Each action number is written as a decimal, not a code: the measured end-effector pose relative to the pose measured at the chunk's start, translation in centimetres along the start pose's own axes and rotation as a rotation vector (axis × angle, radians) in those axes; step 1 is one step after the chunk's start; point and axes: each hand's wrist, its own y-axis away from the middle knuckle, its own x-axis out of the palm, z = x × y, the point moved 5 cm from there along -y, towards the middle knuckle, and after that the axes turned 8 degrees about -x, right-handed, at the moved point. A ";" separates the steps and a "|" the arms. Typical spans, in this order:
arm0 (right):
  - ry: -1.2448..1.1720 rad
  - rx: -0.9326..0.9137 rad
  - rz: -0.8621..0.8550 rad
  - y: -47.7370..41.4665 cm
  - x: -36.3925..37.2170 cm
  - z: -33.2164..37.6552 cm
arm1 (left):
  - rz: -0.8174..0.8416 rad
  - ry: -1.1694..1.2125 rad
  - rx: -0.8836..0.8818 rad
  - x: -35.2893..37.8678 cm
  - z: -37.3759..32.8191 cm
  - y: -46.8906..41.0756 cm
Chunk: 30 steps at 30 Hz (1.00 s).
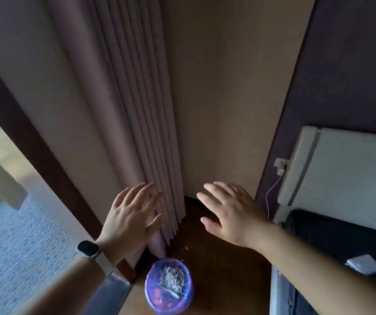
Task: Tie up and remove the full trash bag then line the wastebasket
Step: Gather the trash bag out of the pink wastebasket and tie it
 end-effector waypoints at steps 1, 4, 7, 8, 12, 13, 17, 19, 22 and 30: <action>-0.009 -0.010 0.035 -0.9 0.9 -0.7 | 0.014 0.014 -0.003 1.0 0.4 -0.7; -0.030 -0.016 0.047 -3.7 2.7 -2.6 | 0.026 0.028 -0.042 3.7 1.7 -2.5; -0.024 -0.087 0.071 -7.0 4.4 -4.3 | 0.032 0.040 -0.092 6.3 3.6 -4.5; -0.023 -0.098 0.062 -8.0 4.6 -4.9 | 0.018 0.041 -0.112 7.0 4.4 -5.1; -0.049 -0.152 0.054 -12.2 6.3 -6.8 | 0.032 0.033 -0.203 9.4 6.9 -6.7; -0.075 -0.171 0.056 -13.1 6.9 -6.9 | 0.036 0.030 -0.231 9.9 7.3 -6.6; -0.136 -0.297 0.081 -16.8 10.0 -6.8 | 0.059 -0.004 -0.346 11.8 9.4 -5.7; -0.193 -0.370 0.094 -18.6 12.4 -6.8 | 0.085 -0.020 -0.417 13.2 10.3 -5.0; -0.216 -0.537 0.140 -20.7 17.1 -6.4 | 0.118 -0.073 -0.535 15.3 10.9 -3.1; -0.392 -0.844 0.256 -22.4 29.1 -5.3 | 0.302 -0.163 -0.876 20.9 8.4 2.8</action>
